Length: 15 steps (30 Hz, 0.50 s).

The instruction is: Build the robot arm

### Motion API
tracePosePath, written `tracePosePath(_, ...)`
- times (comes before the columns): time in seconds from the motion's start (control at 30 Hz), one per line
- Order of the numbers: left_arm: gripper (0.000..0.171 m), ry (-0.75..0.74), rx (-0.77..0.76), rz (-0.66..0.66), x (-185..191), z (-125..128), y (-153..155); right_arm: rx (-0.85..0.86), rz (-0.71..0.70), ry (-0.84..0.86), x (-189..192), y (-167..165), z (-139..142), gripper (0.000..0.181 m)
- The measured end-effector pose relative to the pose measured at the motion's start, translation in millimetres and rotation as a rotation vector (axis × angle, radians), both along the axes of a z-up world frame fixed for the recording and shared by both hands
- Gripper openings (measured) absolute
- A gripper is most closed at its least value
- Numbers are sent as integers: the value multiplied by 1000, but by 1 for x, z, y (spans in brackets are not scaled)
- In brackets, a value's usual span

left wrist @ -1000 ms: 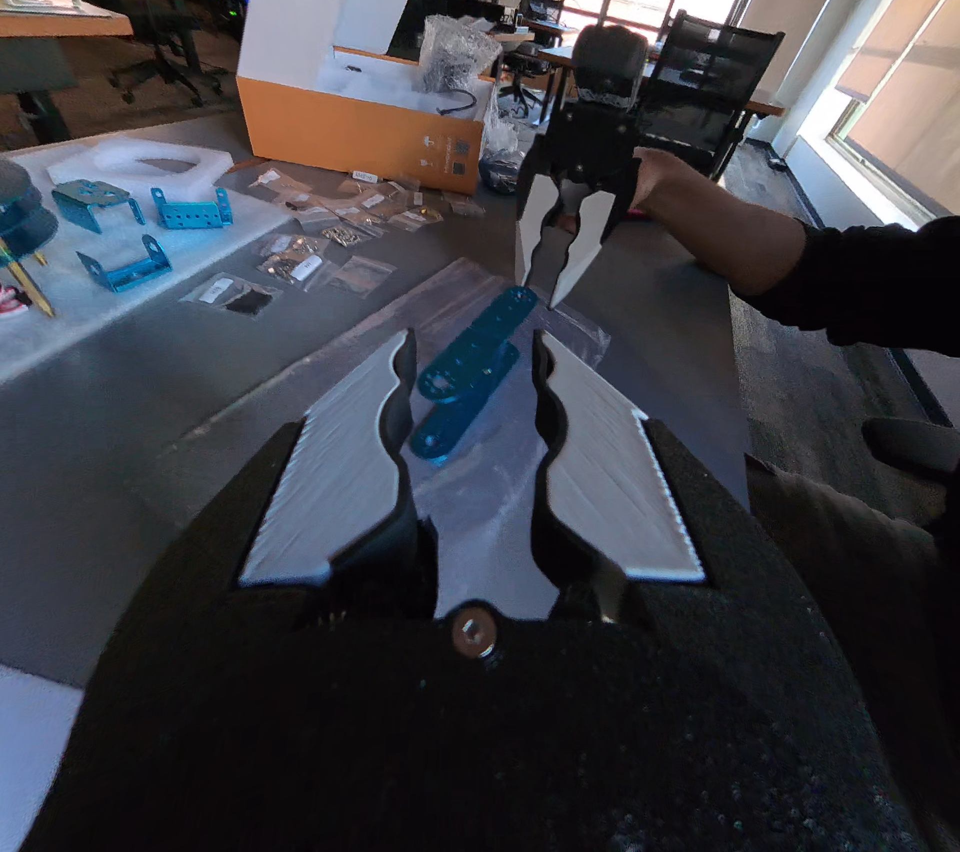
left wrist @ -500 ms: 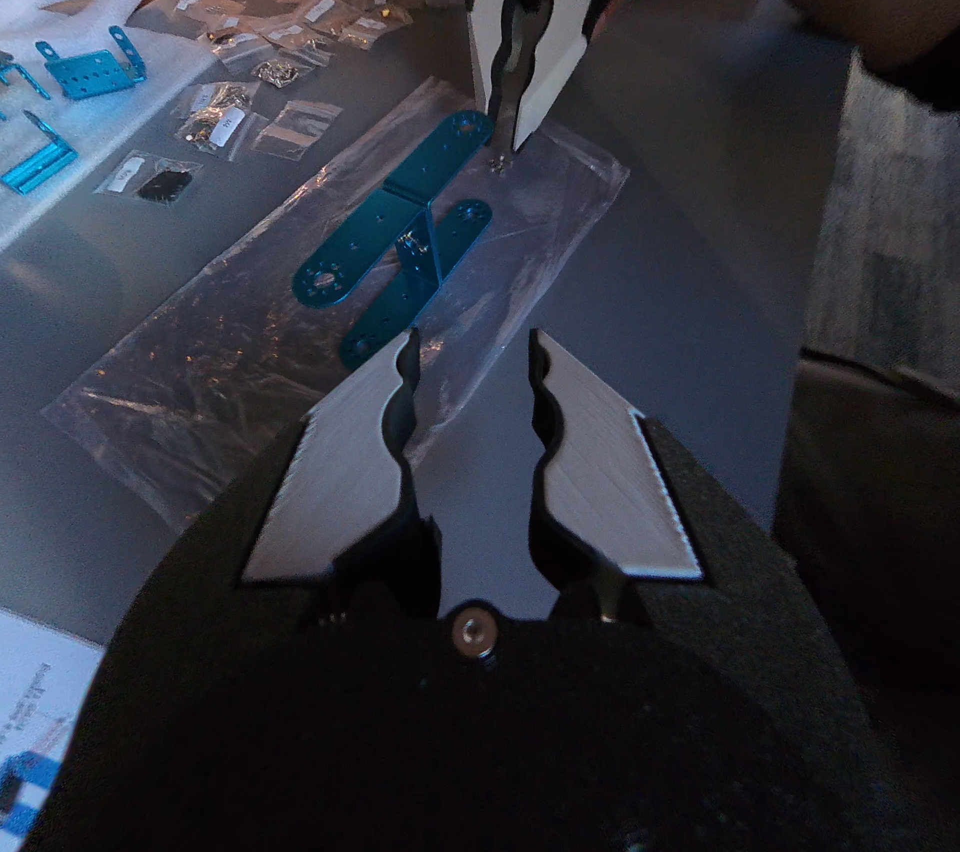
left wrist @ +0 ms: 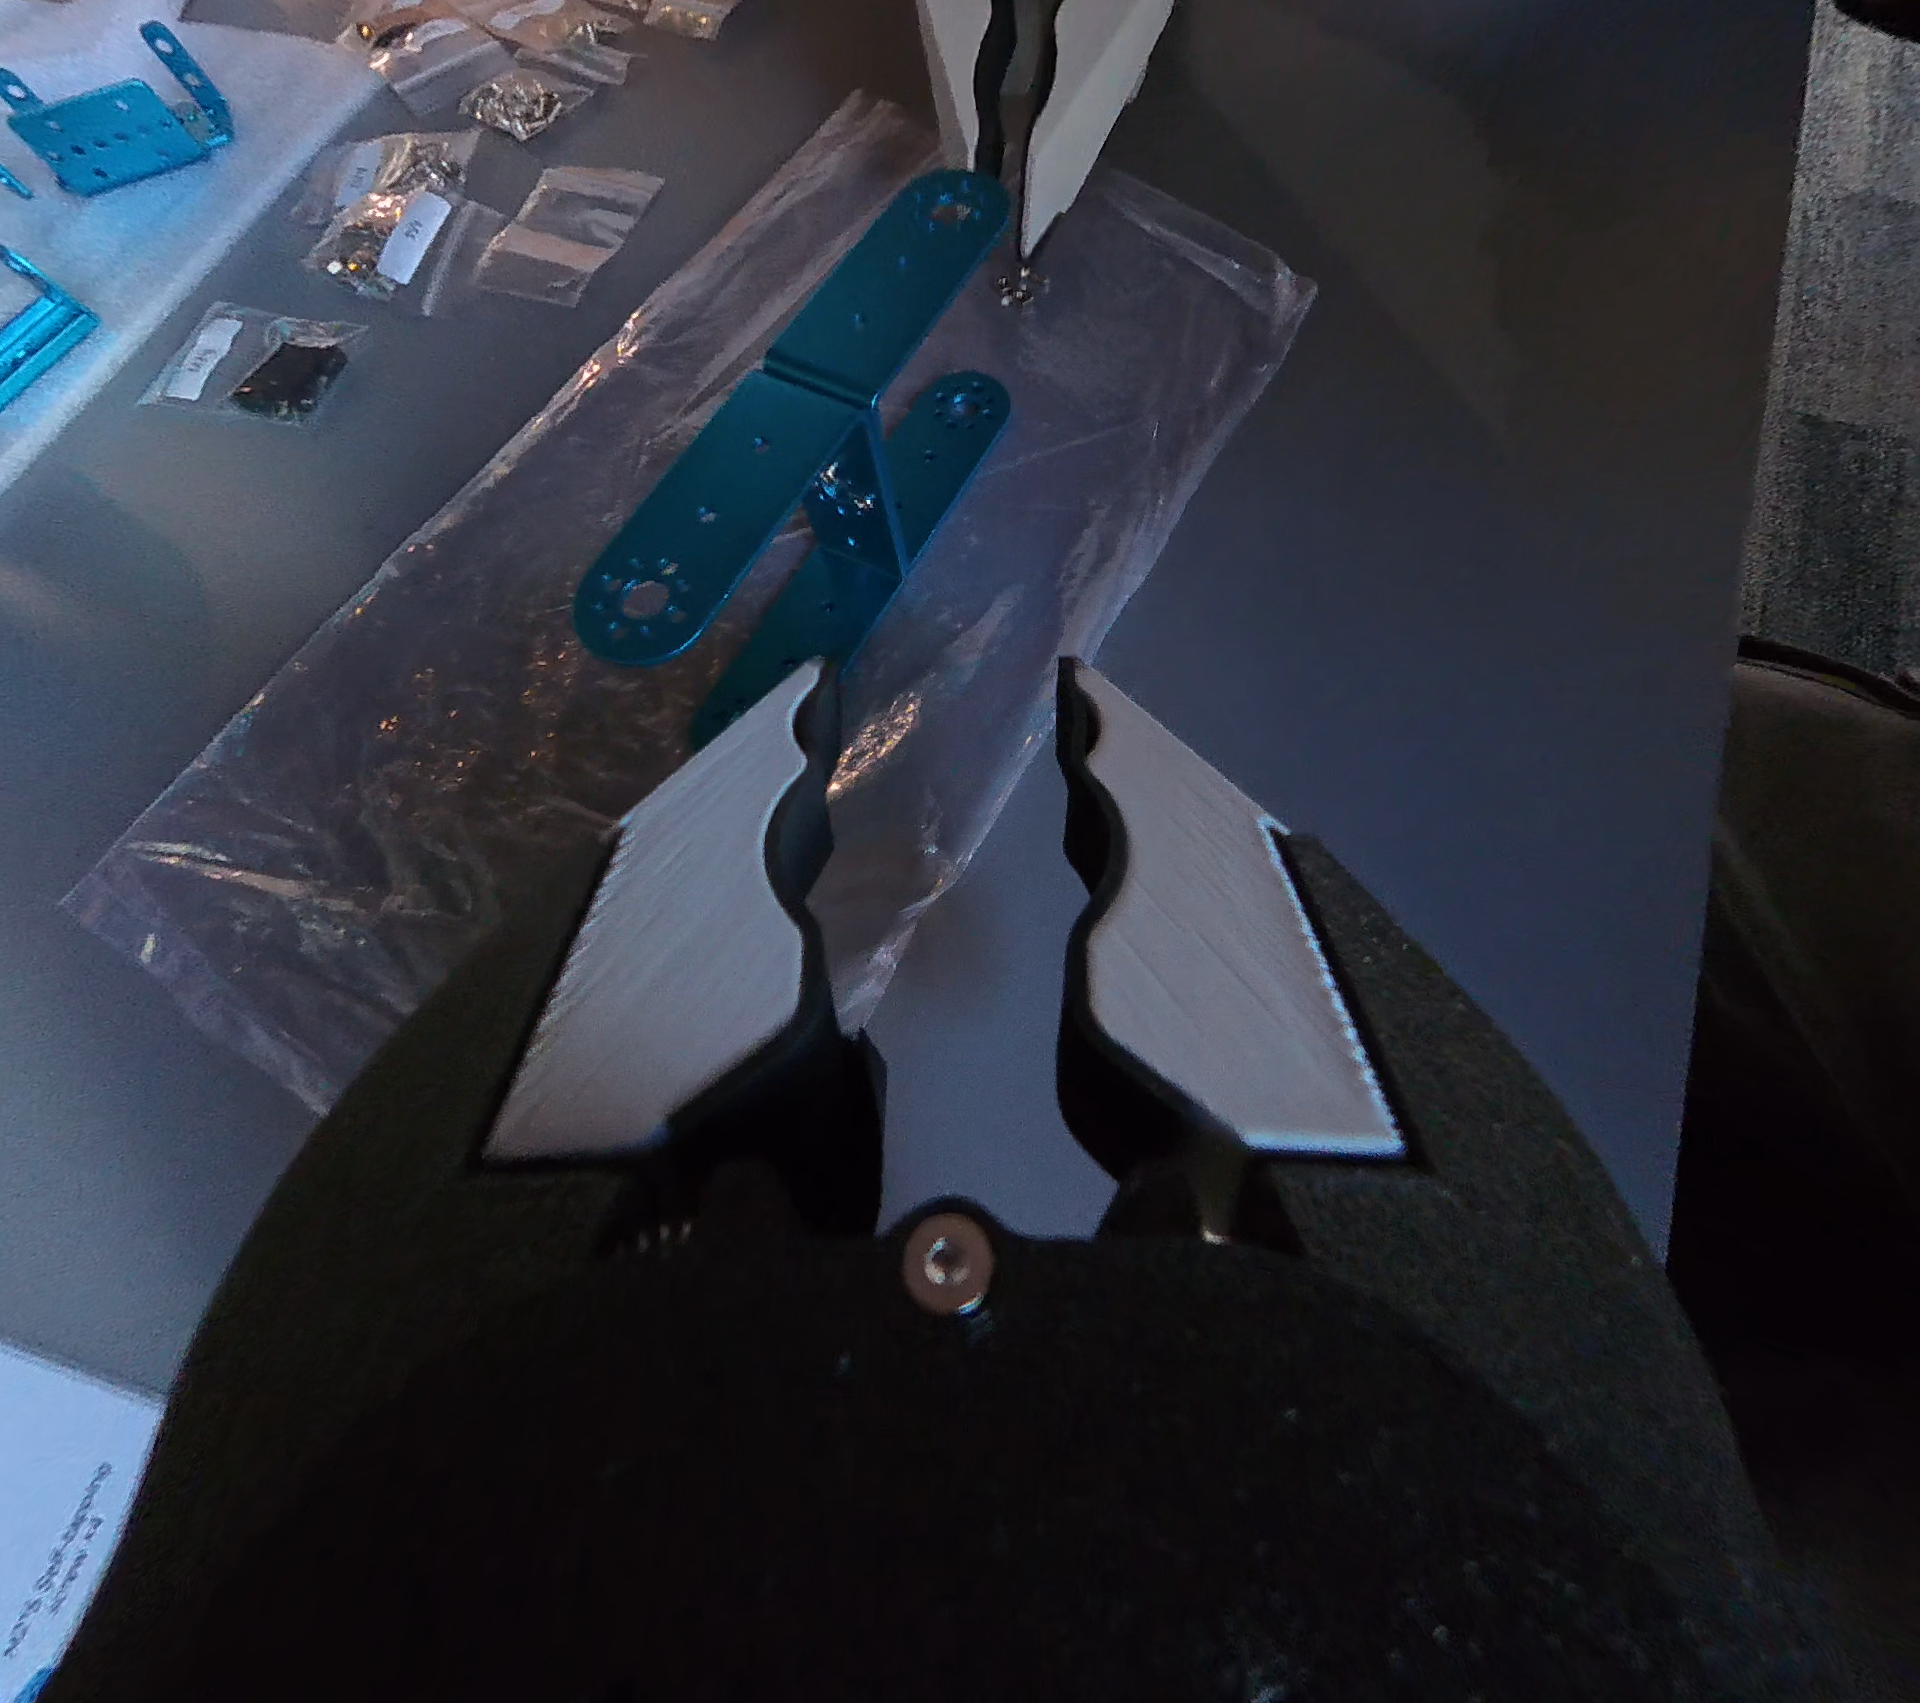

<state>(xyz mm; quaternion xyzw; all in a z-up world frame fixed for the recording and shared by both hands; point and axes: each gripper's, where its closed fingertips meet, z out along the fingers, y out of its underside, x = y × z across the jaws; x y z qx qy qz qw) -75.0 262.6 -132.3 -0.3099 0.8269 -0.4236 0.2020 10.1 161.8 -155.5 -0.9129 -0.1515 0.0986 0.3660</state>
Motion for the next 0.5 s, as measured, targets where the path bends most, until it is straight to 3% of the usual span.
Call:
tracePosePath(0.13,41,31,48,20,2,-7,4,-8,-1,-44,1,1,-2,8)
tracePosePath(0.5,41,81,5,4,7,-2,-7,-25,19,-107,-2,2,-6,3)
